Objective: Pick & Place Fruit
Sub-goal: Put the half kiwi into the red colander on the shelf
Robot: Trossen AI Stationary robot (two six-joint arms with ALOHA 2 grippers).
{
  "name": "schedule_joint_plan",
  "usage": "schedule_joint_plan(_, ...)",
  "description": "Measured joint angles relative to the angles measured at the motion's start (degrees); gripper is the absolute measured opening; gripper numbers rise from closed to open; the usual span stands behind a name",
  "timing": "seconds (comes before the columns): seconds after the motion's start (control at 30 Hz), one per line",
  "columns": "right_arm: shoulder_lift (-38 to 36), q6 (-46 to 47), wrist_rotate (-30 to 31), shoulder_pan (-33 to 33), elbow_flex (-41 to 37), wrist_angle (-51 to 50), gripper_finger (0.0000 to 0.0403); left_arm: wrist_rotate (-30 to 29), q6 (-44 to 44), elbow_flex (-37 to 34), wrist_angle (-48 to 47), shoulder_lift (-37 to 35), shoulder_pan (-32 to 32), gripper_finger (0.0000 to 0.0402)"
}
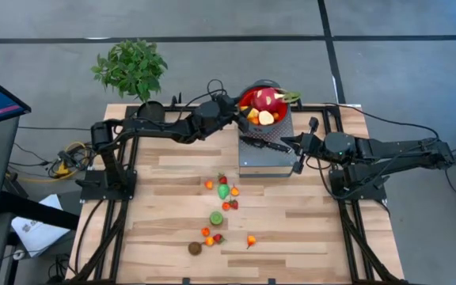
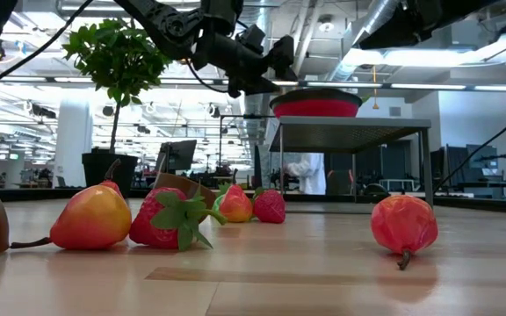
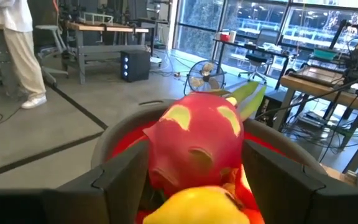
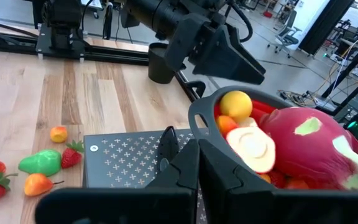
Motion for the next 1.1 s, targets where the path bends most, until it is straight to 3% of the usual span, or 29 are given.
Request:
schedule_joint_plan(0.1,-0.04,0.15,0.00,0.09,0.02,0.00,0.0000,0.88,1.09,-0.08,-0.11,-2.11,-0.22,0.0240)
schedule_joint_plan(0.33,-0.04,0.15,-0.02,0.13,0.02,-0.01,0.0000,10.25,3.02,-1.00,-0.08,-8.87,-1.79,0.0159)
schedule_joint_plan(0.5,-0.04,0.14,-0.09,0.13,0.02,-0.19,0.0000,10.72,3.04,-6.40,-0.44,-14.89,-2.87,0.0122)
schedule_joint_plan(0.77,-0.04,0.13,-0.11,0.13,0.02,-1.33,0.0000,10.46,0.89,-15.71,-0.39,-23.56,-3.23,0.0097)
schedule_joint_plan(1.1,-0.04,1.17,-0.17,0.23,0.02,-1.29,0.0000,10.52,1.62,-22.89,0.74,-28.47,-9.62,0.0059)
